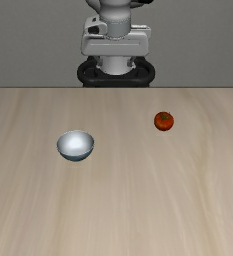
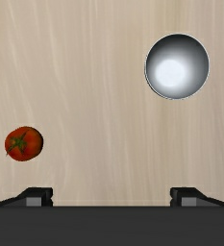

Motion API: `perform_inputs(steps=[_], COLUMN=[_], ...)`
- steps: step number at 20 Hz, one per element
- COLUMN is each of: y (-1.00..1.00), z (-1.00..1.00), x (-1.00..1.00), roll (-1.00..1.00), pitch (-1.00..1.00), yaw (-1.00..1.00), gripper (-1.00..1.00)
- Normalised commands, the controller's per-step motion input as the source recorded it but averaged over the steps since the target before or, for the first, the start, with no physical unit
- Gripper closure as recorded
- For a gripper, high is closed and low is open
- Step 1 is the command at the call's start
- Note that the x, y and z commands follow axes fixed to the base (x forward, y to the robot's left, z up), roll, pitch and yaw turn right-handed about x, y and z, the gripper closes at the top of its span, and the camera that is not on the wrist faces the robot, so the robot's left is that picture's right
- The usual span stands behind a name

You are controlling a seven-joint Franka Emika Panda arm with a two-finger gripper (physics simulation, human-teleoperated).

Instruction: Pick the tomato on the table and place it on the bowl

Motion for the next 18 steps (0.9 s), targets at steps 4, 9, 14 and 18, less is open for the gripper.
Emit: perform_inputs(steps=[4, 9, 14, 18], y=[1.00, 1.00, 1.00, 0.00], z=[0.00, 0.00, 0.00, -0.75], x=[0.00, 0.00, 0.00, 0.25], roll=[0.00, 0.00, 0.00, 0.00], pitch=[0.00, 0.00, 0.00, 0.00], yaw=[0.00, 0.00, 0.00, 0.00], gripper=[-1.00, -1.00, -1.00, -1.00])
